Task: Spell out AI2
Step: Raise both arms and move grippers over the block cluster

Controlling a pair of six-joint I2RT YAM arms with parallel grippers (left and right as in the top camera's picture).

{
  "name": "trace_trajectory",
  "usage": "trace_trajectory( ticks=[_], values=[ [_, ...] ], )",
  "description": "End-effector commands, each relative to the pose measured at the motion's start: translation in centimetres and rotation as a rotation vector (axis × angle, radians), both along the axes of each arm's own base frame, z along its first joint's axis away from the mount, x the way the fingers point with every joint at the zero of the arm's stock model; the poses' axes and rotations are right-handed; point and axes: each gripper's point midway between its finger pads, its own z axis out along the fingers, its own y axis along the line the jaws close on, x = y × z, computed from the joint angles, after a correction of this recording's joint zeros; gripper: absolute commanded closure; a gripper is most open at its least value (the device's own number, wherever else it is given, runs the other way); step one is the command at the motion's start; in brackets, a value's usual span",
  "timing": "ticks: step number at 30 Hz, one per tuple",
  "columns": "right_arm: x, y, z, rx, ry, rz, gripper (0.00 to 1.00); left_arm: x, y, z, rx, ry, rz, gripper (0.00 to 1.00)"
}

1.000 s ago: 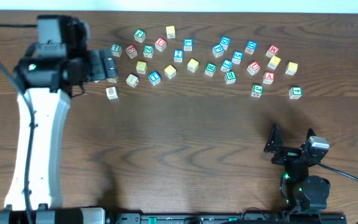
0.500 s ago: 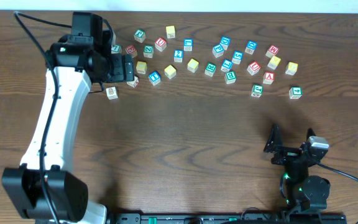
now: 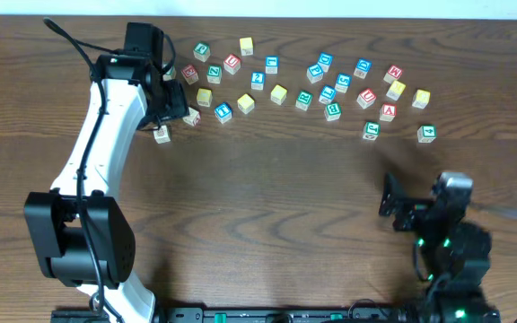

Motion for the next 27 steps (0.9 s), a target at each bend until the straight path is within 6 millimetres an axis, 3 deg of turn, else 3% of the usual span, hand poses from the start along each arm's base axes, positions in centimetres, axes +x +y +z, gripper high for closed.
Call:
trace_trajectory(
  ticks=[1, 4, 13, 18, 27],
  values=[
    [1.7, 0.1, 2.5, -0.014, 0.083, 0.019, 0.01, 0.8, 0.0, 0.1, 0.049, -0.030, 0.018, 0.46],
    [3.4, 0.6, 3.2, -0.027, 0.234, 0.056, 0.01, 1.7, -0.8, -0.4, 0.047, -0.051, -0.001, 0.60],
    [7.9, 1.0, 4.4, 0.002, 0.591, 0.084, 0.01, 2.5, -1.8, -0.4, 0.046, -0.079, -0.029, 0.74],
    [9.4, 2.4, 4.7, 0.001, 0.693, 0.204, 0.01, 2.2, -1.7, 0.2, 0.052, -0.062, -0.042, 0.75],
    [13.1, 2.7, 5.5, 0.004, 0.787, 0.225, 0.01, 2.9, -1.8, 4.2, 0.079, 0.004, -0.104, 0.75]
  ],
)
